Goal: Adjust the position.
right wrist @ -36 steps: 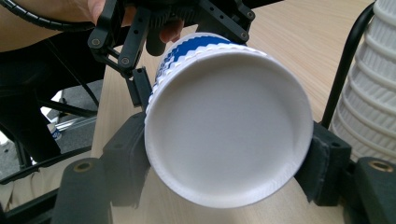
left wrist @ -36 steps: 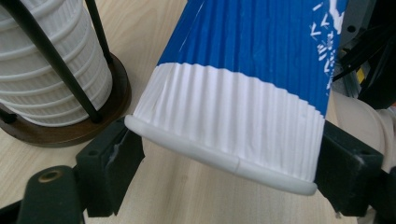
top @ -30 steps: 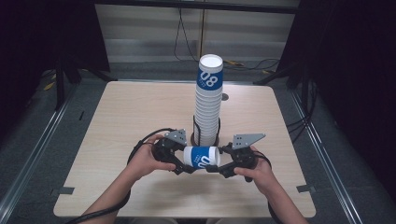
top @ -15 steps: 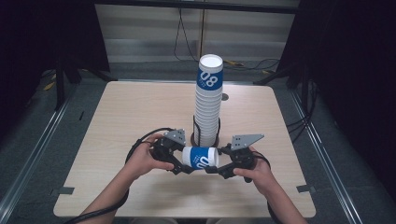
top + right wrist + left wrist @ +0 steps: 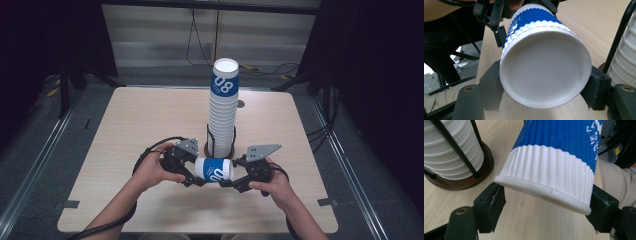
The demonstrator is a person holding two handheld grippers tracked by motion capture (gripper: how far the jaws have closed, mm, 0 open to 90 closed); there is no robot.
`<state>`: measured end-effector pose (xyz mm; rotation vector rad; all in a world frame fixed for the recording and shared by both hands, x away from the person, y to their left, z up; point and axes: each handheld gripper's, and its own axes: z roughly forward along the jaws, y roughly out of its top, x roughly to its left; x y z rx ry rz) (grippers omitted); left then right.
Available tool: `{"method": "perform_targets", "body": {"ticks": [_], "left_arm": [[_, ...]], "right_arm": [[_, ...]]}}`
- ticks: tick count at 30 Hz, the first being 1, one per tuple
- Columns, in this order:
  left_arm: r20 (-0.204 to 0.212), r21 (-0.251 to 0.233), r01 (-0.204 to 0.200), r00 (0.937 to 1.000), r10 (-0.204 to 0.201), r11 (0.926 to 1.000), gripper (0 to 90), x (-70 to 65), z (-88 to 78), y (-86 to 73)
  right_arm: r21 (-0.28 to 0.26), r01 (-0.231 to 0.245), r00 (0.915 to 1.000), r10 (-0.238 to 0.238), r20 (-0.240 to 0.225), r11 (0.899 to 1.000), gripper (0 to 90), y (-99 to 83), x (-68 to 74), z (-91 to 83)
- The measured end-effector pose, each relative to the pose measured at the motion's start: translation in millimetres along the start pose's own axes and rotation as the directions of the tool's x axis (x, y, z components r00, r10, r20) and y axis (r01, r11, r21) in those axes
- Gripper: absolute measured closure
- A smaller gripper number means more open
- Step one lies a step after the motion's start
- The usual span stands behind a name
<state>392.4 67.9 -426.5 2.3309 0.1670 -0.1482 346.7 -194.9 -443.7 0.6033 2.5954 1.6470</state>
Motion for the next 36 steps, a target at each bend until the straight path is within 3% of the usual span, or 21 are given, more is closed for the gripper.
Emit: {"method": "perform_targets", "body": {"ticks": [4,10,16,23,30,31,33,36], "left_arm": [[-0.012,0.026,0.010,0.9999,-0.010,0.9996,24.6,-0.1,-2.1,0.5],[-0.024,0.064,-0.005,0.9997,0.006,0.9980,25.7,0.2,-6.4,2.6],[-0.010,0.088,-0.014,0.9998,0.015,0.9961,26.8,-0.7,-8.4,5.9],[-0.026,0.105,0.005,0.9997,-0.002,0.9945,26.9,0.7,-11.6,5.9],[-0.052,0.142,0.013,0.9986,-0.005,0.9897,26.8,1.2,-15.2,6.5],[-0.031,0.164,0.007,0.9995,-0.002,0.9865,26.8,2.7,-17.2,7.7],[-0.056,0.172,-0.003,0.9984,0.013,0.9851,26.8,1.9,-16.6,7.7],[-0.053,0.194,-0.001,0.9985,0.012,0.9810,26.8,1.5,-17.5,8.6]], "right_arm": [[0.009,0.010,0.9998,-0.010,0.017,1.000,23.1,-0.5,0.7,1.1],[0.020,0.017,0.9997,-0.018,0.019,1.000,21.5,-1.3,0.9,1.8],[0.032,0.029,0.9993,-0.029,0.023,0.999,18.6,-1.7,1.4,4.0],[0.049,0.035,0.9986,-0.037,0.039,0.998,15.4,-2.7,1.1,4.8],[0.082,0.045,0.9976,-0.049,0.049,0.996,14.7,-3.9,1.4,6.5],[0.082,0.045,0.9976,-0.049,0.049,0.996,14.7,-3.8,1.8,6.8],[0.085,0.045,0.9977,-0.049,0.046,0.995,14.6,-3.6,2.4,7.8],[0.095,0.049,0.9971,-0.055,0.053,0.994,14.3,-3.3,3.2,8.8]]}}
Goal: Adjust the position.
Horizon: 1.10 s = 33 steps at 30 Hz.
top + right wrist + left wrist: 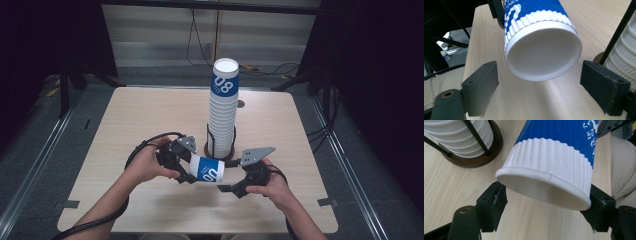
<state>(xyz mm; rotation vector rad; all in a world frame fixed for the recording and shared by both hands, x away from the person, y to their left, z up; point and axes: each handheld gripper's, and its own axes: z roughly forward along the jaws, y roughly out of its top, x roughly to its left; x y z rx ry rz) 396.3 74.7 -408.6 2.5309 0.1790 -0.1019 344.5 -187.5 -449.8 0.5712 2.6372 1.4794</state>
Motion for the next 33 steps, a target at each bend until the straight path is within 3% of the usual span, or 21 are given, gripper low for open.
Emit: {"method": "perform_targets", "body": {"ticks": [16,20,29,33], "left_arm": [[-0.014,0.107,-0.009,0.9998,0.011,0.9942,26.8,-1.5,-2.8,6.5],[-0.013,0.140,-0.038,0.9991,0.040,0.9894,26.8,-0.8,-1.9,8.6],[-0.027,0.183,-0.047,0.9982,0.053,0.9820,26.7,-4.1,-0.4,14.7],[-0.032,0.194,-0.055,0.9975,0.062,0.9794,26.7,-4.9,-0.6,18.0]], "right_arm": [[0.054,0.011,0.9999,-0.011,0.010,0.998,14.0,0.0,1.4,0.9],[0.061,0.007,0.9999,-0.008,0.013,0.998,14.0,1.2,1.9,0.2],[0.148,0.016,0.9998,-0.018,0.013,0.989,14.1,9.7,4.9,0.4],[0.197,0.014,0.9996,-0.018,0.020,0.980,14.1,15.1,4.7,0.4]]}}
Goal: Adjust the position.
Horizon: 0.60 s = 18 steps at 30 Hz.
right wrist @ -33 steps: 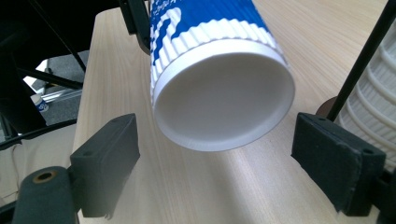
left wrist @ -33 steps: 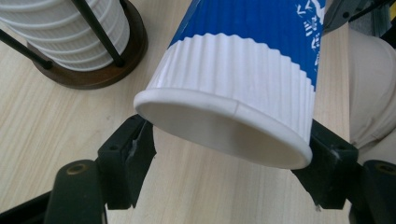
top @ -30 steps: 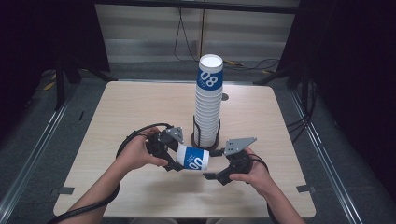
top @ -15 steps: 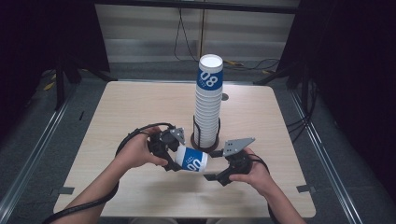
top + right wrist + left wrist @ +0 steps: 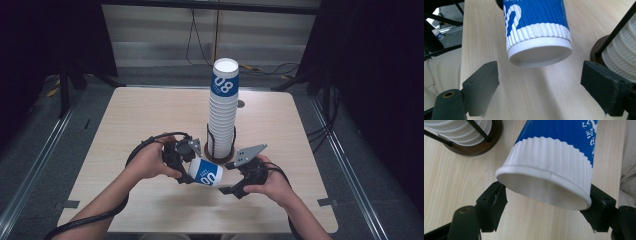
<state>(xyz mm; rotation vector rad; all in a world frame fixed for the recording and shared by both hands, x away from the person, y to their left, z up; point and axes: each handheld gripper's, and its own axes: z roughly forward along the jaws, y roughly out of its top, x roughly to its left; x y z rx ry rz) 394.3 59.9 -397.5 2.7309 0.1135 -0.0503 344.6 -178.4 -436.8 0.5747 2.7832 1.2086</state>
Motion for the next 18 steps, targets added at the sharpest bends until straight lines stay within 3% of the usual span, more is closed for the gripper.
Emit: {"method": "perform_targets", "body": {"ticks": [10,18], "left_arm": [[-0.011,0.010,-0.007,0.9999,0.008,0.9999,26.4,-1.0,-1.1,1.3],[-0.014,0.019,-0.017,0.9998,0.017,0.9997,26.4,-1.8,-0.3,3.5]], "right_arm": [[0.063,-0.013,0.9998,0.013,-0.012,0.998,14.1,13.4,-1.1,-1.6],[0.114,-0.018,0.9984,0.024,-0.050,0.993,13.7,26.2,-2.1,-1.5]]}}
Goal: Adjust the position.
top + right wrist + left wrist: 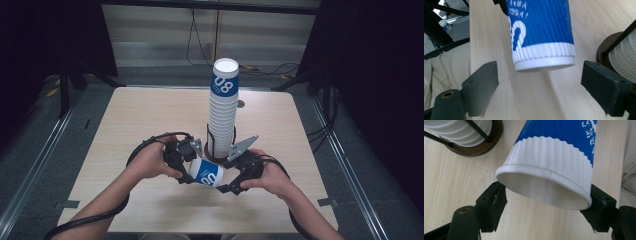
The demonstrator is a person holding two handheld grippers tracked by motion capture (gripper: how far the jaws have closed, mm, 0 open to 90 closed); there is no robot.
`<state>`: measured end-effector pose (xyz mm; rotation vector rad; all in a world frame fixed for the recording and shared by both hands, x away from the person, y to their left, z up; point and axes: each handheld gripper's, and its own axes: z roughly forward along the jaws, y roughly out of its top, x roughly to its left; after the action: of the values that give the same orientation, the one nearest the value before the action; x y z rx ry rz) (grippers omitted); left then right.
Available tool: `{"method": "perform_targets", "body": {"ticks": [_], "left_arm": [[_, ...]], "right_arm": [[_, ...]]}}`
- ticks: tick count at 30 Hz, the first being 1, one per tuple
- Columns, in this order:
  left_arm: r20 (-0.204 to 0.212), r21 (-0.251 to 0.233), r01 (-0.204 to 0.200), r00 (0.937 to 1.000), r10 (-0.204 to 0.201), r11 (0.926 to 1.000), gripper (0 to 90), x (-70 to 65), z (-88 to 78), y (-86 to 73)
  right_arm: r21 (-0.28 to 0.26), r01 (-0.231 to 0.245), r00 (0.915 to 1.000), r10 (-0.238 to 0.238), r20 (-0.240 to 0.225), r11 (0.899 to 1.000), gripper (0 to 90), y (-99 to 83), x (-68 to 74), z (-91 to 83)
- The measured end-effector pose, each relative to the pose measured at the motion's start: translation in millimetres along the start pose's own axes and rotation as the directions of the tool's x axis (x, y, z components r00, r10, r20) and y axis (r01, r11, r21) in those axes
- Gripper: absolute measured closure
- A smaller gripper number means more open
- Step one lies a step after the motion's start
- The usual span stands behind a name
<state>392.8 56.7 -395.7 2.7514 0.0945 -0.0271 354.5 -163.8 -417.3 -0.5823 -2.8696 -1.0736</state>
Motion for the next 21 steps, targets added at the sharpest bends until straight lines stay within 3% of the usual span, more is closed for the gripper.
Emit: {"method": "perform_targets", "body": {"ticks": [8,21], "left_arm": [[0.002,0.003,-0.012,0.9999,0.012,0.9999,26.4,-0.3,2.2,2.0],[0.008,0.009,-0.019,0.9998,0.019,0.9998,26.2,-2.3,5.5,5.5]], "right_arm": [[0.024,-0.014,0.9999,0.014,-0.009,1.000,13.7,7.5,-1.2,-0.5],[0.072,0.004,0.9997,-0.003,-0.024,0.997,13.9,19.9,-1.4,3.9]]}}
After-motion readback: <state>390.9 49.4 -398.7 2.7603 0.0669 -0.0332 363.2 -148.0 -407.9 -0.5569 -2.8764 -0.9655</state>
